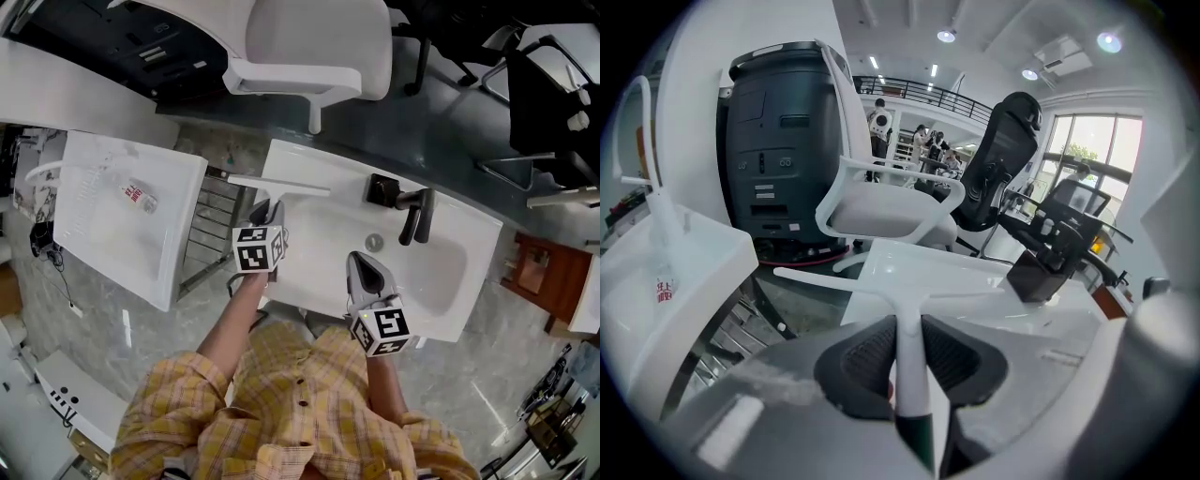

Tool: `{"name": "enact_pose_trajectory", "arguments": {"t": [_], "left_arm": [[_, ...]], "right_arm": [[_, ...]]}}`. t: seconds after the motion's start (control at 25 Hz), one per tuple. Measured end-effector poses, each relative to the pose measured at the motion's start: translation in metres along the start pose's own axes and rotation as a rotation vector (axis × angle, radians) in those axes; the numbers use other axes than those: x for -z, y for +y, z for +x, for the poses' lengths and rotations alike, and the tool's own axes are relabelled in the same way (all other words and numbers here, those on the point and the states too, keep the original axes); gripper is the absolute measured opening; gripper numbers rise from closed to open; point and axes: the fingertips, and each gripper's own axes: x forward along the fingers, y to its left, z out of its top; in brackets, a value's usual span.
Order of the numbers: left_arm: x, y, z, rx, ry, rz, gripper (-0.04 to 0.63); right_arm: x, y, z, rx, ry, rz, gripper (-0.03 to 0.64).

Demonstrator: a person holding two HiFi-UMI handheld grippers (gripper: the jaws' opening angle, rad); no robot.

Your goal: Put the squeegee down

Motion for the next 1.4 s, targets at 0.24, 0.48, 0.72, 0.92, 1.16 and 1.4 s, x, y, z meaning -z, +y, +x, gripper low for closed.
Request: {"name": "enact_pose_trajectory", "arguments": {"t": [0.24,0.48,0.72,0.92,1.16,1.4], "left_arm": [[-0.002,0.000,0.012,0.000,0.008,-0.003,0.089],[-0.003,0.000,0.018,-0.009,0.012,0.002,0.089],[-0.003,0.000,0.022,-0.014,0.011,0.009,0.091],[0.003,-0.002,0.027,-0.004,0.038,0.016,0.135],[-0.001,-0.005,0.020,-0.012,0.021,0.013,0.147],[-0.004,-0.006,0.006,-0.026,0.007,0.023,0.147]], "right_arm": [[0.001,-0.002,0.000,-0.004,0.009,0.002,-0.002],[0.004,-0.008,-0.002,-0.001,0.010,0.014,-0.002],[0.007,-0.013,-0.006,0.002,0.014,0.012,0.000],[0.008,-0.013,-0.009,0.004,0.008,0.015,-0.001],[0.004,-0.009,-0.016,-0.002,0.000,0.009,-0.001],[-0.001,-0.001,-0.024,-0.003,-0.017,-0.003,0.000]]}}
